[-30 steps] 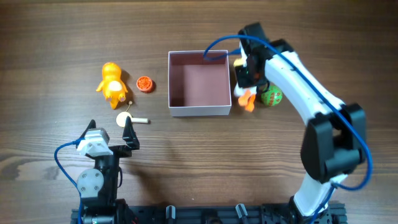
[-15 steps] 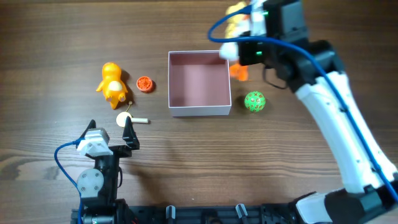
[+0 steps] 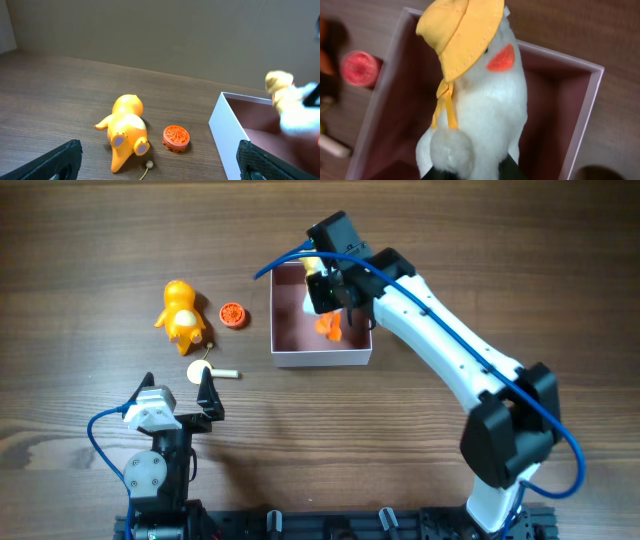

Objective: Pack container
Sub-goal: 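Lift the duck plush with the right gripper and lower it into the box, then open the right gripper and withdraw it from the box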

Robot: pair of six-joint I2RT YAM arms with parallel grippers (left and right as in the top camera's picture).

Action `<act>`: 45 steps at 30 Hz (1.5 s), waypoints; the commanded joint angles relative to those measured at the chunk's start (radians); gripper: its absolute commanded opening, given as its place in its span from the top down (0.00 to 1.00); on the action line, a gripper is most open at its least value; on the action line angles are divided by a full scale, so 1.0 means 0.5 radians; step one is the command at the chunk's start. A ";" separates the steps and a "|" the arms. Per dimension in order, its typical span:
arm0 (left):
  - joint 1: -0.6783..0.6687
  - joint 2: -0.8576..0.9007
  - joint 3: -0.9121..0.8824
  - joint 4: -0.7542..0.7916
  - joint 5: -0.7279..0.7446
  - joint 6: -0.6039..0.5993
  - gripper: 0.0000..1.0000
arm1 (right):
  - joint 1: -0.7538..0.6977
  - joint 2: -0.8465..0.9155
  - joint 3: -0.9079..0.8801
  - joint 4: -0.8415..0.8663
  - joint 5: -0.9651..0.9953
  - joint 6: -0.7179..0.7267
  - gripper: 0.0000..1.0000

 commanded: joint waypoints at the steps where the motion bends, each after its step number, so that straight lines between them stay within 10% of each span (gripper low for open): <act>1: -0.008 -0.018 -0.010 -0.008 0.017 0.047 0.00 | 0.003 0.037 0.005 -0.027 0.127 0.021 0.96; 40: -0.008 -0.018 -0.010 -0.008 0.017 0.047 0.00 | 0.001 0.238 -0.219 0.053 0.322 0.071 0.94; 45: -0.008 -0.018 -0.010 -0.008 0.017 0.047 0.00 | 0.001 0.238 -0.198 0.069 0.337 0.050 0.58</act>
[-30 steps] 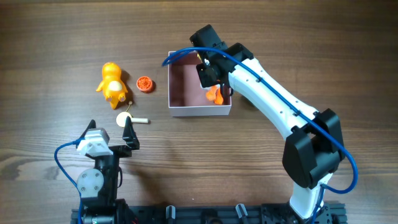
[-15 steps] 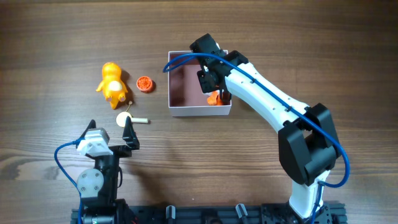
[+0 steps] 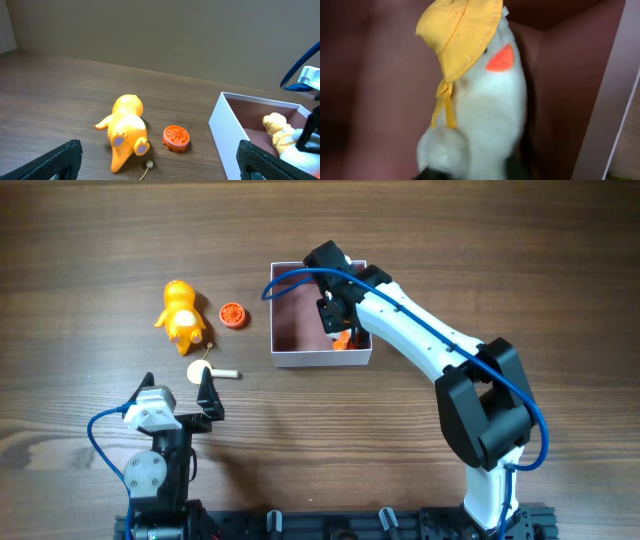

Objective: Pack container
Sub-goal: 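Open the right gripper and withdraw it from the box, then lower the right gripper onto the green numbered ball and grasp it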

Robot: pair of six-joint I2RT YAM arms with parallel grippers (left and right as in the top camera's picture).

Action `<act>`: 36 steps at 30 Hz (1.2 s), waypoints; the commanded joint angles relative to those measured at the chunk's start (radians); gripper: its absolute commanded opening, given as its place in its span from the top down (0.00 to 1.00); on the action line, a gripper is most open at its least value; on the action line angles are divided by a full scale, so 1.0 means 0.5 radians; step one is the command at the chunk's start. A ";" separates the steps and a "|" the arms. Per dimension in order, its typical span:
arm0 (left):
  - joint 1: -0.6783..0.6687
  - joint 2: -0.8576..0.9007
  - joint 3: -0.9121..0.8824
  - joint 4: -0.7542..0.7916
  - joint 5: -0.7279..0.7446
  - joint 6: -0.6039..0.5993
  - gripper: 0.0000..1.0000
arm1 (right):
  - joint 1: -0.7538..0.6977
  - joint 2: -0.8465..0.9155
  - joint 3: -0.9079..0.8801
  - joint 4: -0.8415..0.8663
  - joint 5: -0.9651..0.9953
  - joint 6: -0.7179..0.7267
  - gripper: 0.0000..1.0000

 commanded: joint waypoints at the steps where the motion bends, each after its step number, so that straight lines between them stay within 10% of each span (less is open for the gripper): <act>1: -0.008 -0.018 -0.010 -0.008 0.016 0.047 0.00 | 0.001 0.032 0.033 0.003 0.059 0.002 0.53; 21: -0.008 -0.018 -0.010 -0.008 0.017 0.047 0.00 | -0.054 -0.446 0.314 -0.266 0.578 0.102 0.28; 30: -0.008 -0.018 -0.010 -0.008 0.017 0.047 0.00 | -0.573 -0.745 0.271 -0.832 0.076 0.285 0.19; 36: -0.008 -0.018 -0.010 -0.008 0.017 0.047 0.00 | -0.790 -0.726 -0.134 -0.530 -0.301 0.029 0.17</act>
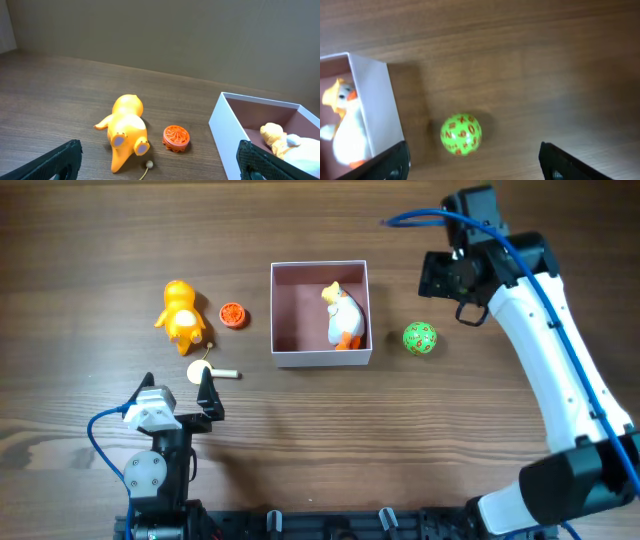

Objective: Pack container
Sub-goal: 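Lower the right gripper onto the green numbered ball and grasp it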

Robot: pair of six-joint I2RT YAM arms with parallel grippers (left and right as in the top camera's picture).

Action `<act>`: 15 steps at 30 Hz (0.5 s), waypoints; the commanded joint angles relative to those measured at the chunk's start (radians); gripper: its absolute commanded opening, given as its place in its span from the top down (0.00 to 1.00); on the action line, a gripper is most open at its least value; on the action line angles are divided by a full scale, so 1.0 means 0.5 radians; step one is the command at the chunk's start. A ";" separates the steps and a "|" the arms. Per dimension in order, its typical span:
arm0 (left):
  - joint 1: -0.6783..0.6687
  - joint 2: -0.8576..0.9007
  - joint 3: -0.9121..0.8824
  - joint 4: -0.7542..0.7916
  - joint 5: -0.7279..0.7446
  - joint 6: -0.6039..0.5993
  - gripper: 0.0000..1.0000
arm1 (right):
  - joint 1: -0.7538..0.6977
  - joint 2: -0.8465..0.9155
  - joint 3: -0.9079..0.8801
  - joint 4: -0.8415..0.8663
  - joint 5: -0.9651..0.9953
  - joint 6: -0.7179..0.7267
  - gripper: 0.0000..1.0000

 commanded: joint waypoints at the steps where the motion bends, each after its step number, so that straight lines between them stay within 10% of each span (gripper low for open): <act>1: -0.008 -0.018 -0.010 -0.008 0.017 0.047 0.00 | -0.048 0.038 -0.214 0.119 -0.314 -0.179 0.17; 15: -0.008 -0.018 -0.010 -0.008 0.017 0.047 0.00 | -0.047 0.056 -0.842 0.650 -0.378 -0.356 0.09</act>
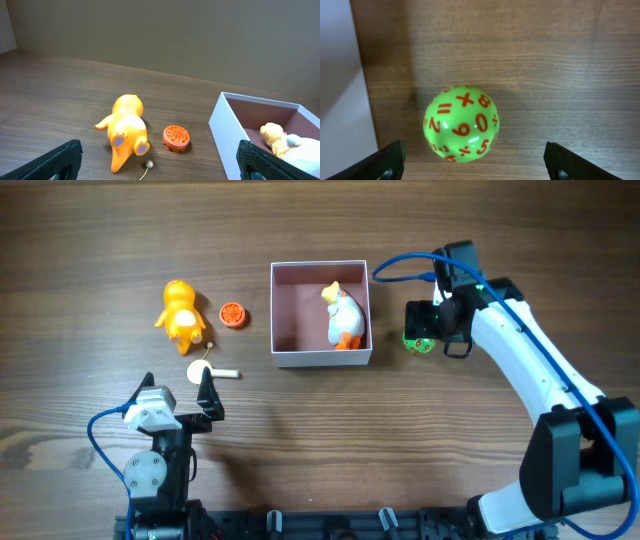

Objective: Pack container
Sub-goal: 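Lower the right gripper onto the green numbered ball and grasp it, then carry the green ball with the right gripper into the box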

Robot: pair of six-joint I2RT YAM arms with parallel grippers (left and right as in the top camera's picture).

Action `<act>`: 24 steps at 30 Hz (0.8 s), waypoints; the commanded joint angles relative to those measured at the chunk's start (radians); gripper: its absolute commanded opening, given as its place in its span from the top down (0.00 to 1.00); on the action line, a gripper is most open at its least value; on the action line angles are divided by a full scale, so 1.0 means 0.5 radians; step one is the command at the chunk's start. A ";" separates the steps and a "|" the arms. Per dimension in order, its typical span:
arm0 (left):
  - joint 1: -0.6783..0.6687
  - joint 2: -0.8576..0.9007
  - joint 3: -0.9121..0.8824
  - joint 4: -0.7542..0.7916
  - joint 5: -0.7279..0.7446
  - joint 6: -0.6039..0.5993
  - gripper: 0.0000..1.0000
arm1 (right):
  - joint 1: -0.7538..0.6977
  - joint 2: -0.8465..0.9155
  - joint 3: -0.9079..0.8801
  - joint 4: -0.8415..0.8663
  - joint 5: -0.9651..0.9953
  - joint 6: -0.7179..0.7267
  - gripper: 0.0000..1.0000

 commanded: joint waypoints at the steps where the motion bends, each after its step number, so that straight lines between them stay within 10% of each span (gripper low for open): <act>1: -0.008 -0.018 -0.010 -0.008 0.017 0.047 0.00 | 0.003 0.030 -0.047 0.061 -0.078 -0.120 0.10; 14: -0.008 -0.018 -0.010 -0.008 0.017 0.047 0.00 | 0.003 0.229 -0.057 0.147 -0.083 -0.182 0.14; 19: -0.008 -0.018 -0.010 -0.008 0.017 0.047 0.00 | 0.003 0.240 -0.056 0.150 -0.084 -0.182 0.61; 24: -0.008 -0.018 -0.010 -0.007 0.017 0.047 0.00 | 0.003 0.223 -0.018 0.076 -0.083 -0.184 0.81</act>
